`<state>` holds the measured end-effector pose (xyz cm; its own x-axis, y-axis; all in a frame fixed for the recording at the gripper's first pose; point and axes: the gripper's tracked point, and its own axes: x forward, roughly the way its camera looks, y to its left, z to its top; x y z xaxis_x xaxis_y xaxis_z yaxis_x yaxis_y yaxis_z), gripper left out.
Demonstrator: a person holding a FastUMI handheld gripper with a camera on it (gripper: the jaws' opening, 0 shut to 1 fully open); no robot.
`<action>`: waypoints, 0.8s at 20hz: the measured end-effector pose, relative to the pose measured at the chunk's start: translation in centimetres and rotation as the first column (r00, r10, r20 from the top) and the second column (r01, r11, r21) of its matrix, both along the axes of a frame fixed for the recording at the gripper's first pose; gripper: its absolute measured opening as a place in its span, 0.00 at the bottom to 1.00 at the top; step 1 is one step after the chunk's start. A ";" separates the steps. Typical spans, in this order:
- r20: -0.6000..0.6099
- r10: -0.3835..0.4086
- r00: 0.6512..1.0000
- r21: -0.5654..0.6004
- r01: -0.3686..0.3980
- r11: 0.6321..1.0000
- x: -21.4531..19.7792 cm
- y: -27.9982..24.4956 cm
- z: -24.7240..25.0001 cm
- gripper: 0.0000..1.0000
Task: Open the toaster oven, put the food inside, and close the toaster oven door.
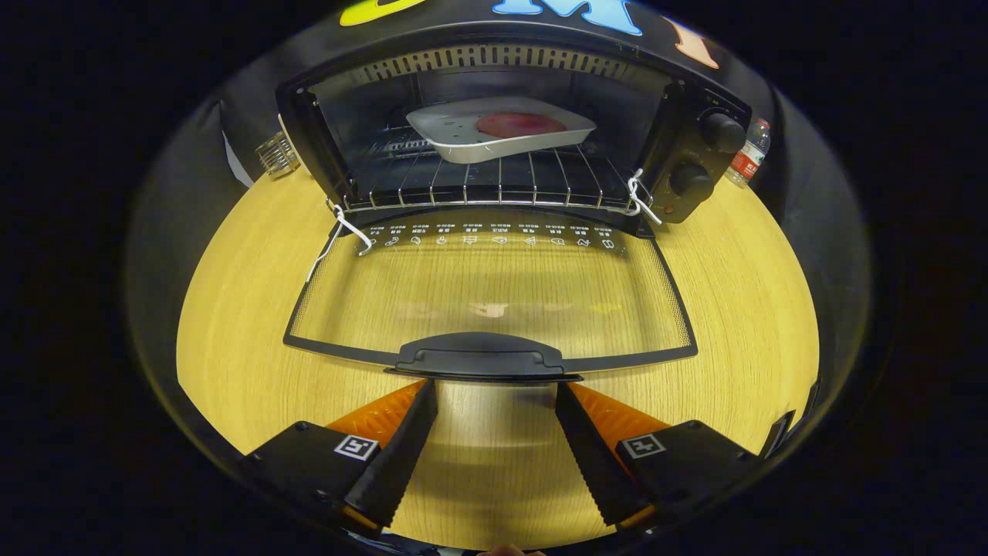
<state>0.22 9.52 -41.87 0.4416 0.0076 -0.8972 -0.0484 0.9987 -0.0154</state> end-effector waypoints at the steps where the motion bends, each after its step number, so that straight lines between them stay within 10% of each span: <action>1: -0.006 -0.007 1.000 0.004 0.007 1.000 0.0 0.0 -0.1 0.98; 16: 0.228 -0.008 0.974 0.076 -0.010 0.997 1.4 0.4 9.9 0.98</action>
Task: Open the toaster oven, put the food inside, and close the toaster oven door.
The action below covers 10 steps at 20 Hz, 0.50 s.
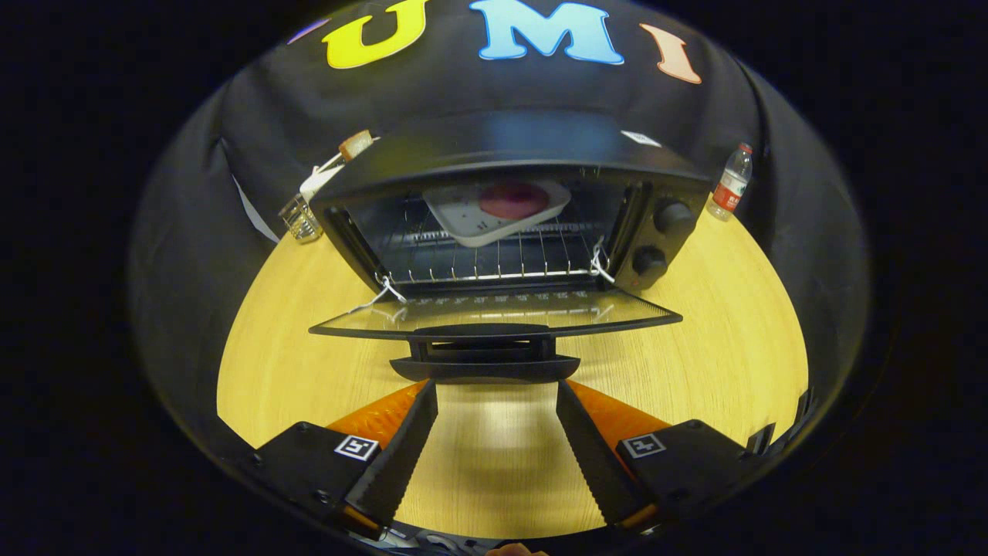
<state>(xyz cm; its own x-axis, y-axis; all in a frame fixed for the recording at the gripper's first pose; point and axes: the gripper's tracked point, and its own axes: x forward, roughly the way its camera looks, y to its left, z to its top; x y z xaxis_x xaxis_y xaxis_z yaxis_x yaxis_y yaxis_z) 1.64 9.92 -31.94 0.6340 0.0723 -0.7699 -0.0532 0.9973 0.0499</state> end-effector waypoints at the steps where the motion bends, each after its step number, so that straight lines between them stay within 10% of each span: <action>1: 0.058 0.014 0.998 -0.001 -0.014 1.000 0.7 0.1 1.2 0.98; 10: 0.428 0.023 0.903 -0.069 0.007 0.998 2.7 -4.3 14.3 0.99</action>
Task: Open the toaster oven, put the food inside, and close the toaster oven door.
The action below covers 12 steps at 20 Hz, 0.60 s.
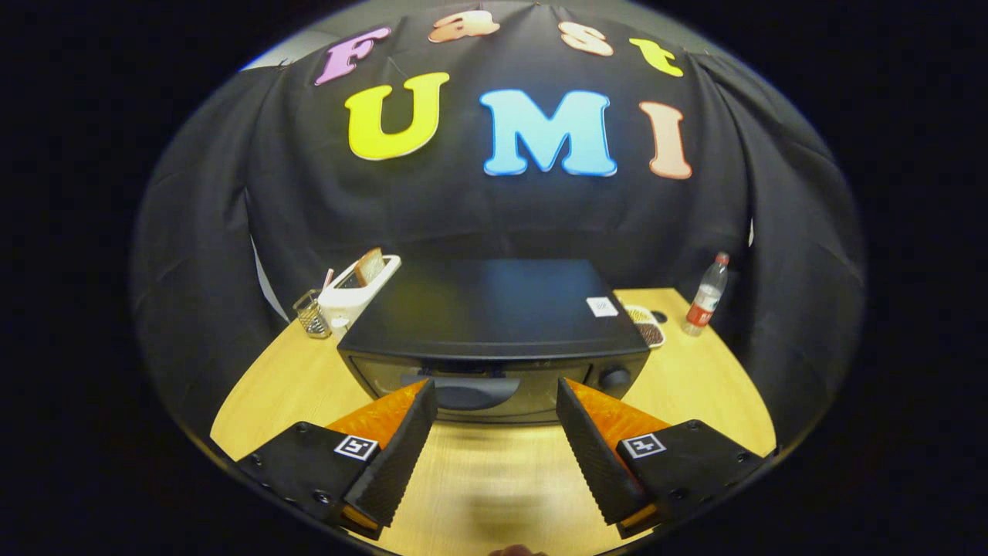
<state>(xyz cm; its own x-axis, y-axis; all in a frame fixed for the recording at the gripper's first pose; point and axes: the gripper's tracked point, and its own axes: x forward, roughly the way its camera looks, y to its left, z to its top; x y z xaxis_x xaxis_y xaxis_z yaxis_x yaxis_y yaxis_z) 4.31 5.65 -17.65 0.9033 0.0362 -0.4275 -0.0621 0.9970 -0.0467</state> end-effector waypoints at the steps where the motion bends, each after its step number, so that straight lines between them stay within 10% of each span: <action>1: 0.046 -0.004 0.999 -0.012 0.004 1.000 -0.1 -0.8 1.5 0.99; 12: 0.366 -0.026 0.930 -0.067 0.054 0.996 -6.8 -8.4 16.2 0.98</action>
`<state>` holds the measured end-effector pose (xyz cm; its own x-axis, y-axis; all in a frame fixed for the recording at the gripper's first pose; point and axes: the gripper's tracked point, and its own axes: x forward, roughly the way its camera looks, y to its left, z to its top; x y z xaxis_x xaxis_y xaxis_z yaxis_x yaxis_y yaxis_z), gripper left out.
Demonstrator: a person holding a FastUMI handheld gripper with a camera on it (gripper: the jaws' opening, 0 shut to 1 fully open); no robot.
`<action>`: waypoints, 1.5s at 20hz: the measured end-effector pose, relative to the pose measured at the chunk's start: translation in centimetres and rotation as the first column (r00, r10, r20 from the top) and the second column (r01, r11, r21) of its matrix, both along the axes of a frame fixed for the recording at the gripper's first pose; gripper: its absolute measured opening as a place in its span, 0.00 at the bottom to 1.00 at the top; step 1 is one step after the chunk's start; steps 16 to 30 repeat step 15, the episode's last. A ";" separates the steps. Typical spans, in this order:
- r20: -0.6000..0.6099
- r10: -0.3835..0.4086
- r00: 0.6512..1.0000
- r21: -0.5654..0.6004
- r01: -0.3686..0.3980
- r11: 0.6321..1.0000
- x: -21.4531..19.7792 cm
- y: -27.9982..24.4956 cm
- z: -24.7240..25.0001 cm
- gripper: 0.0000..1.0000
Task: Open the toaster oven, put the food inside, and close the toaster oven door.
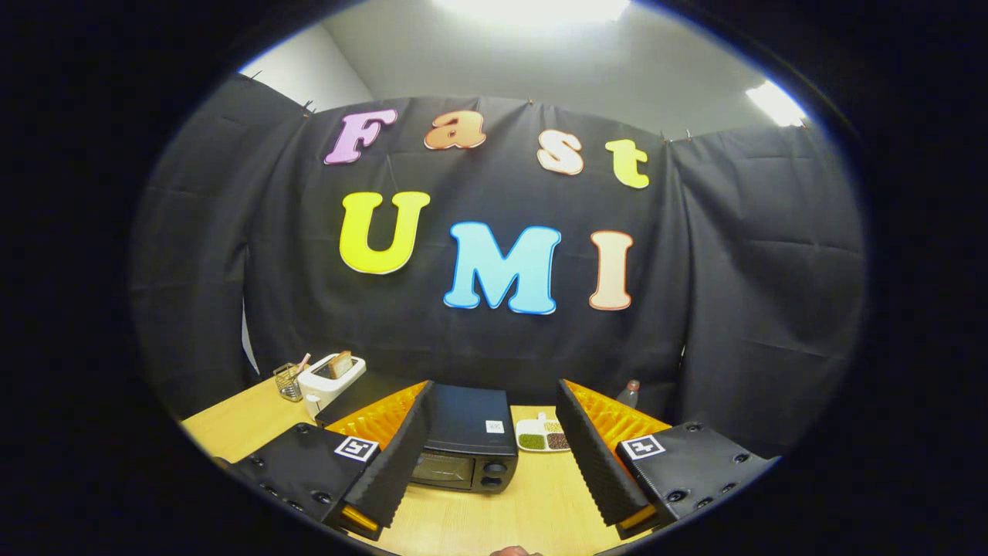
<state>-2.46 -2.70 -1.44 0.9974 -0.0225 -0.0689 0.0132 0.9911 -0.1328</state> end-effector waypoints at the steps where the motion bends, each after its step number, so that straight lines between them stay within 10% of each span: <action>1: -0.004 -0.002 1.000 0.014 0.002 1.000 -0.9 -0.3 0.2 0.98; 30: -0.036 0.031 0.999 0.067 -0.028 0.997 -2.3 -0.5 -0.2 0.98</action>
